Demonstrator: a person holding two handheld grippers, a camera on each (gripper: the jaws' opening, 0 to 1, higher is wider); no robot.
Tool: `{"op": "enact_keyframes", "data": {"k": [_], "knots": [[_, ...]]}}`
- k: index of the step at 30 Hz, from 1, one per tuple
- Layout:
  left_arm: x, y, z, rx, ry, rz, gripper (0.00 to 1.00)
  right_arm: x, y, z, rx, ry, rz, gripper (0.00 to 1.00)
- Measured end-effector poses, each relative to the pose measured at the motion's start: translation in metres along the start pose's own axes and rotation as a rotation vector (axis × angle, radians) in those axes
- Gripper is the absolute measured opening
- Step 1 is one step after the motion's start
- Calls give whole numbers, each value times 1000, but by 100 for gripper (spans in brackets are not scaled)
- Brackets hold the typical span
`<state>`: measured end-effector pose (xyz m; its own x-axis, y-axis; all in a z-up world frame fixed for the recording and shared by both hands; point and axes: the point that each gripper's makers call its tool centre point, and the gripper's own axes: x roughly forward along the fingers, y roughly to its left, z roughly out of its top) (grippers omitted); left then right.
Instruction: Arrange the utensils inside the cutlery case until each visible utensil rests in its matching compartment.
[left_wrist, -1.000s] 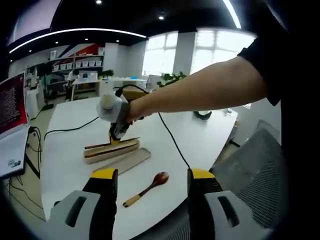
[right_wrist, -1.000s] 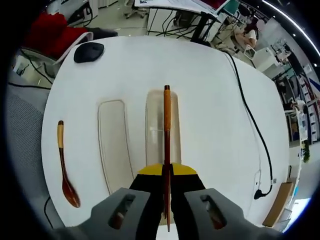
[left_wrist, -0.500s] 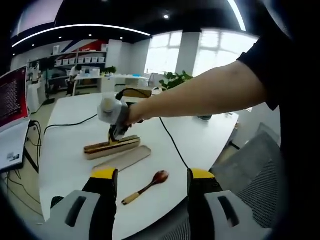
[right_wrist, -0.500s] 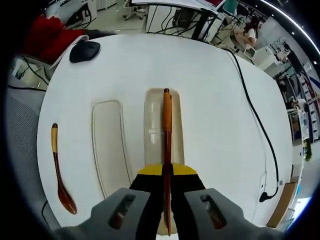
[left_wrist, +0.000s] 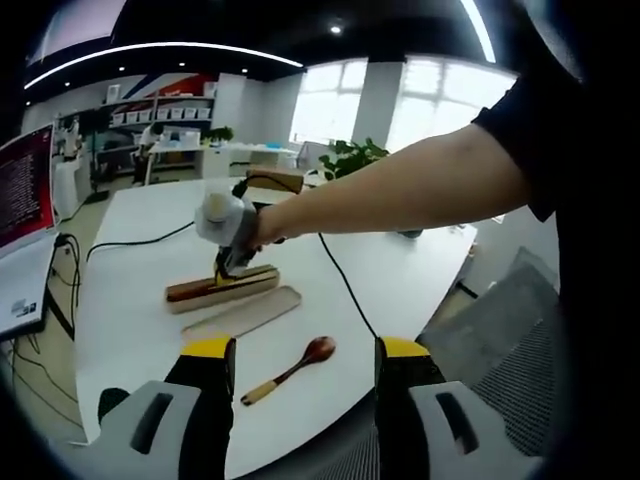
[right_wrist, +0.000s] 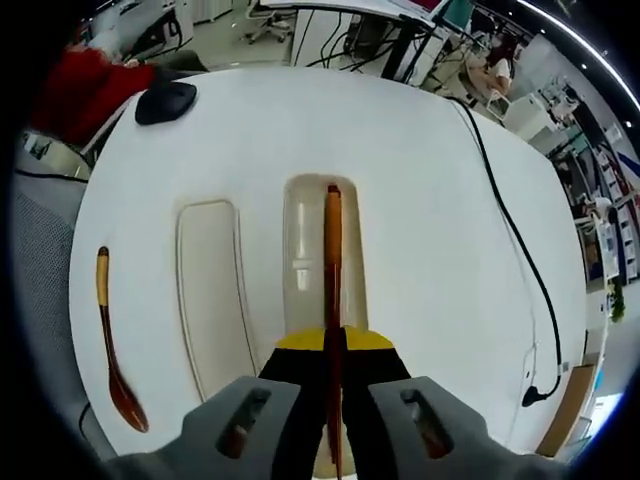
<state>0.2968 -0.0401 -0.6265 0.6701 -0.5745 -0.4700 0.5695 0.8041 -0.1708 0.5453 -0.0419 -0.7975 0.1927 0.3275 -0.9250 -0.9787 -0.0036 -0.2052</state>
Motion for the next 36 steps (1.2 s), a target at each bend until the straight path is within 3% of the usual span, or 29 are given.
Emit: {"op": "enact_keyframes", "data": {"k": [36], "knots": [[1, 0, -3, -14, 12, -8, 57, 11, 6, -1, 21, 2, 32, 0]]}}
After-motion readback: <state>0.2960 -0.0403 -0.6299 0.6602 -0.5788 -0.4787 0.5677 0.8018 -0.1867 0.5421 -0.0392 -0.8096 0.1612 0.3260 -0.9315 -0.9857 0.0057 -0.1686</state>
